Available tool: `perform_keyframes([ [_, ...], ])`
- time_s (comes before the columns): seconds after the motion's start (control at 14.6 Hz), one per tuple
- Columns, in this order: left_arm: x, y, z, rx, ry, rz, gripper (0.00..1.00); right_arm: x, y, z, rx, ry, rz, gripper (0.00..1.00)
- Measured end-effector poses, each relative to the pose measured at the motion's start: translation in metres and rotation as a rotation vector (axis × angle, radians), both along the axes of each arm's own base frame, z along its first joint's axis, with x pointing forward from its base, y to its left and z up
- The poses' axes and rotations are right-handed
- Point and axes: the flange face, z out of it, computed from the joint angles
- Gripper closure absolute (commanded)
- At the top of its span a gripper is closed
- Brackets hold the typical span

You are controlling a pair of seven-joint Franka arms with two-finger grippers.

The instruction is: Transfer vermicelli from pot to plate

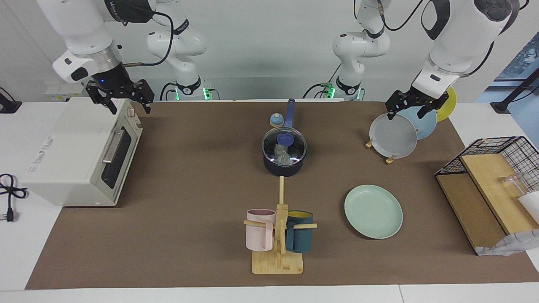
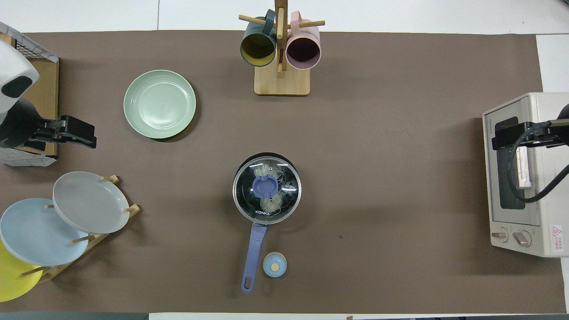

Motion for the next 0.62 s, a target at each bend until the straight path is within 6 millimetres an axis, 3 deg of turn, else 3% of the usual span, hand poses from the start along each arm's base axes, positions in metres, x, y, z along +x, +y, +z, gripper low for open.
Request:
perform_keyframes([
  [0.62,0.0000,0.0000,0.0000,0.000,0.000,0.000,0.00,-0.0010,0.0006,-0.0008,0.000,0.009,0.001,0.00],
])
